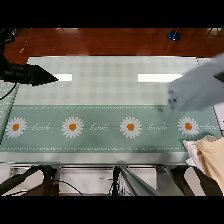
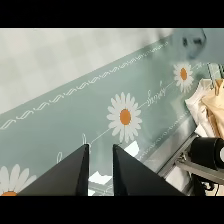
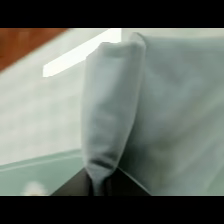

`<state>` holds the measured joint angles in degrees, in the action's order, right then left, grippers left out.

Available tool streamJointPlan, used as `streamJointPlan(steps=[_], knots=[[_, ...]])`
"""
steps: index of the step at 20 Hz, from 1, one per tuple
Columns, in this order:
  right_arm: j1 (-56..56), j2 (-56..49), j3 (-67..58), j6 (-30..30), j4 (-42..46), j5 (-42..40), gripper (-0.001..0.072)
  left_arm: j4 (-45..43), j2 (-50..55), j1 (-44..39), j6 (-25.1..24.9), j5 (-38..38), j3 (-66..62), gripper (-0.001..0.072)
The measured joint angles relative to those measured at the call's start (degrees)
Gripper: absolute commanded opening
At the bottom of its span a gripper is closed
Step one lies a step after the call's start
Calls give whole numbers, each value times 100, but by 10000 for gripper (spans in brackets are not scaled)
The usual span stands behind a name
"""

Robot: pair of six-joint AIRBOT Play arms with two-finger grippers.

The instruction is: Fold the shirts.

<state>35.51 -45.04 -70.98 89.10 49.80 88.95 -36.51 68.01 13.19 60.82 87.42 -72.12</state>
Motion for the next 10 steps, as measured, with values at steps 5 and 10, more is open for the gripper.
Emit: streamJointPlan(steps=[5, 10], knots=[[1224, 544, -116, -11, 2680, 1272, 18, 2, 0, 2, -234, -17, 0, 197], [1587, 496, -125, 37, 4721, 1613, 18, 2, 4, 68, -413, -20, 0, 197]])
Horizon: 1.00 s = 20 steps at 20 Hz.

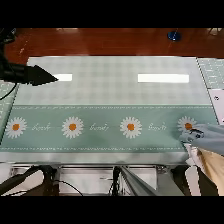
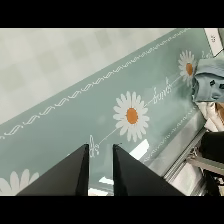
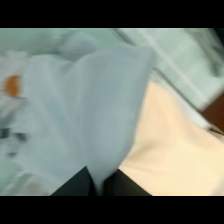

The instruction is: Fold the shirts.

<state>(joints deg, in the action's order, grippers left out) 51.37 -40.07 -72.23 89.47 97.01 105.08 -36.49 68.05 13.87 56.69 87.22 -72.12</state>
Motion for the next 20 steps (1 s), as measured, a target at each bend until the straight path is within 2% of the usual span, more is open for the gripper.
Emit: streamJointPlan(steps=[5, 14, 15, 16, 17, 20], knots=[[457, -35, 352, 55, 1506, 87, 19, -2, 2, 234, -59, -42, 0, 196], [1670, -39, 2369, 31, 2616, -229, 31, 0, 0, 807, -74, -188, 0, 197], [1801, -39, 2555, 31, 2741, -350, 157, 0, 2, 863, -70, -195, -2, 197], [1945, -39, 2730, 26, 2861, -531, 383, 0, 2, 914, -59, -201, 0, 197], [2079, -39, 2870, 4, 2957, -756, 487, 0, 0, 949, -59, -201, 0, 197], [2439, -39, 3095, -164, 3322, -1554, 483, -109, 2, 1012, -127, -214, 0, 197]])
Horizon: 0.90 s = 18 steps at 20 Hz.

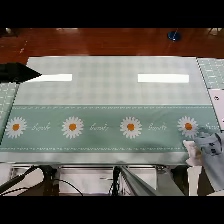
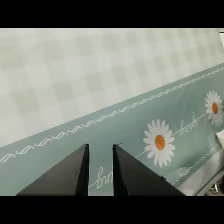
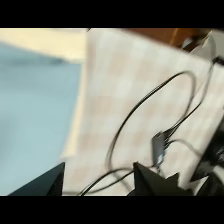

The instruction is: Fold the shirts.

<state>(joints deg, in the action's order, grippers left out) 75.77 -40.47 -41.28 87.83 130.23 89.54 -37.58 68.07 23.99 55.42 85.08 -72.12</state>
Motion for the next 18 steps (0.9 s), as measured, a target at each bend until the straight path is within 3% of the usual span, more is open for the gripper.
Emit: streamJointPlan(steps=[2, 3, 4, 5, 6, 7, 8, 10, 11, 12, 15, 18], knots=[[188, 0, 63, 63, 363, -621, 442, -160, 17, 17, -42, -48, 0, 198], [238, 0, 61, 271, 459, -1016, 344, -210, 33, 22, -57, -85, 0, 199], [236, 0, 17, 518, 398, -1482, 322, -256, 59, 22, -61, -125, 0, 204], [168, 0, -76, 748, 63, -2146, 322, -284, 90, 17, -70, -153, 0, 280], [50, -9, -157, 887, -498, -2889, 323, -297, 131, -2, -83, -254, 0, 497], [-157, -46, -245, 973, -1283, -3853, 325, -271, 186, -28, -83, -337, 0, 664], [-483, -142, -345, 990, -2103, -4800, 325, -199, 254, -70, -83, -514, 0, 707], [-1808, -640, -898, 658, -3873, -6452, 324, 208, 398, -219, -90, -1060, -2, 687], [-2555, -981, -1281, 337, -4297, -6625, 324, 413, 463, -350, -129, -1458, -37, 577], [-3314, -1375, -1683, 0, -4566, -6454, 325, 511, 507, -525, -227, -1818, -98, 521], [-5578, -2745, -2793, -704, -4913, -4760, 324, -308, 584, -1427, -229, -2590, -413, 520], [-7178, -3759, -3272, -820, -4194, -2870, 324, -2573, 662, -2500, 1154, -2796, -605, 522]])
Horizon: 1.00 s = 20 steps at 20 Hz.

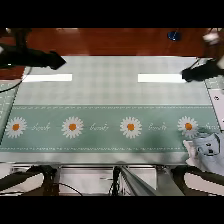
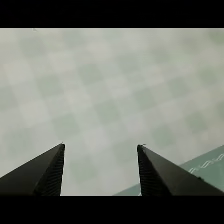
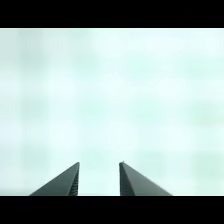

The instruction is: Fold the shirts.

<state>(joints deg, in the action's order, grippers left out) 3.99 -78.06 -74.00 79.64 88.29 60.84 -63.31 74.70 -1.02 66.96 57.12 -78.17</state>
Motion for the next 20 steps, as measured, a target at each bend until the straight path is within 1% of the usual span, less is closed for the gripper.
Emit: streamJointPlan(steps=[1, 3, 4, 5, 6, 7, 10, 11, 12, 15, 20], knots=[[-398, -216, -81, 120, 385, 461, 334, -767, 57, -280, 544, 20, -37, 522], [-907, -461, -153, 426, 994, 1147, 341, -1786, 240, -643, 1279, 339, -79, 528], [-1060, -507, -175, 562, 1161, 1325, 354, -2090, 345, -750, 1504, 498, -92, 567], [-1178, -533, -186, 686, 1309, 1480, 354, -2352, 476, -828, 1694, 732, -103, 660], [-1257, -522, -201, 785, 1427, 1530, 354, -2535, 592, -879, 1838, 911, -105, 716], [-1318, -479, -205, 890, 1530, 1513, 354, -2671, 702, -920, 1954, 1047, -111, 716], [-1416, -219, -103, 1161, 1729, 1091, 358, -2791, 927, -999, 2144, 1060, -118, 716], [-1429, -133, -24, 1217, 1788, 960, 397, -2791, 964, -1012, 2181, 966, -120, 716], [-1440, -50, 90, 1266, 1840, 846, 402, -2791, 986, -1021, 2203, 881, -118, 716], [-1462, 98, 396, 1340, 1937, 599, 402, -2789, 1025, -1023, 2251, 761, -81, 714], [-1469, 188, 557, 1488, 1982, 131, 402, -2778, 1040, -1045, 2284, 671, -28, 713]])
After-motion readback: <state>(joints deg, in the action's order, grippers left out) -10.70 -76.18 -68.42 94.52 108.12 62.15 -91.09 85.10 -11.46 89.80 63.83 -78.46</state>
